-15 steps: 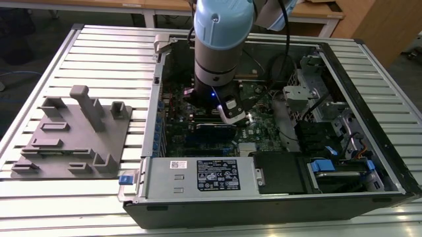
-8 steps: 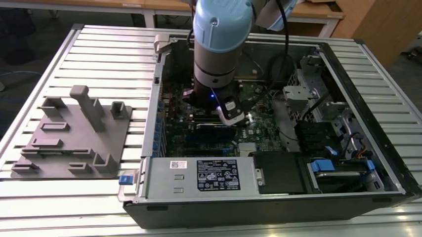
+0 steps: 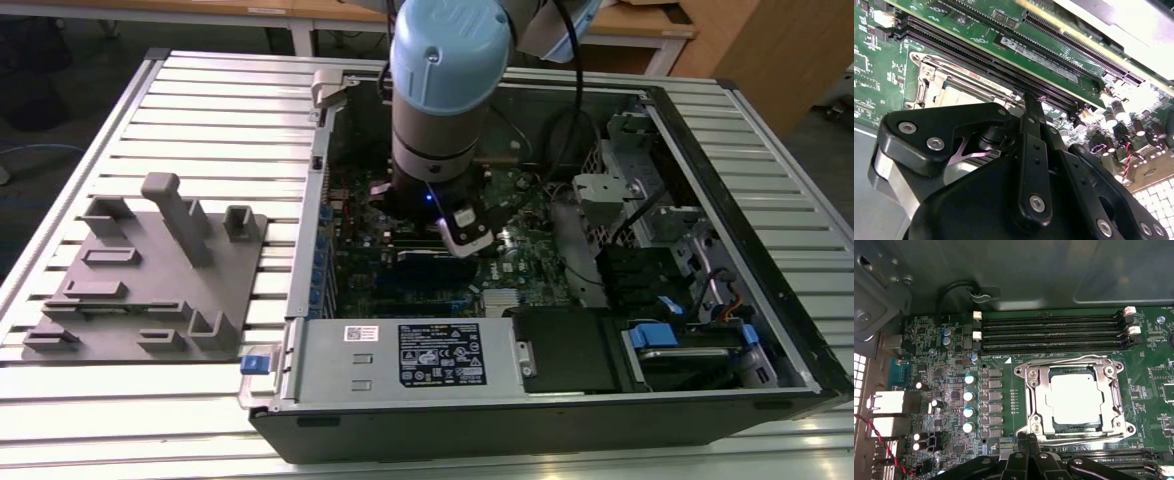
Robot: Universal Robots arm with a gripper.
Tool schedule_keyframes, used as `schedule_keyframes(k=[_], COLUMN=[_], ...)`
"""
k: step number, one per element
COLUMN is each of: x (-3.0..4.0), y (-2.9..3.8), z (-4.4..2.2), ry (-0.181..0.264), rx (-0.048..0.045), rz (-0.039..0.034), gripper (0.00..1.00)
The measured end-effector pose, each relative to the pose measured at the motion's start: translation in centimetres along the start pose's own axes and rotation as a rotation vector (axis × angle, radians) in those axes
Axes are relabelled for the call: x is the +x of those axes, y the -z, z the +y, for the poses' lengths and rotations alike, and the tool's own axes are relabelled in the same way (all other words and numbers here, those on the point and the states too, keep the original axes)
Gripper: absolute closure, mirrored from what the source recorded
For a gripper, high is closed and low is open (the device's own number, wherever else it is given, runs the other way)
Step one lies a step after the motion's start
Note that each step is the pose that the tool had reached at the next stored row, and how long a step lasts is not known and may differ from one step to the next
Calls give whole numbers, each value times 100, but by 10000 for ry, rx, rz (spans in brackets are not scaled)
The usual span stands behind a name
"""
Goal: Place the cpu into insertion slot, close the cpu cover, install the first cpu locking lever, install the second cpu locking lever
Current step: 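Install the second cpu locking lever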
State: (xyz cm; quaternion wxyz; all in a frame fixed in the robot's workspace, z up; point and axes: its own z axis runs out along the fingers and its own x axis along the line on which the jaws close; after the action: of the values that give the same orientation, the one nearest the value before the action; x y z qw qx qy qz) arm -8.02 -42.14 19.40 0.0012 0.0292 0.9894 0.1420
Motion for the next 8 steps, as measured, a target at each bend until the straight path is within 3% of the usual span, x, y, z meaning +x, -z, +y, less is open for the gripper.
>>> schedule_keyframes(k=[8], x=[5], y=[-34], z=[-23], ry=[-2], rx=[-137], rz=[10], gripper=[90])
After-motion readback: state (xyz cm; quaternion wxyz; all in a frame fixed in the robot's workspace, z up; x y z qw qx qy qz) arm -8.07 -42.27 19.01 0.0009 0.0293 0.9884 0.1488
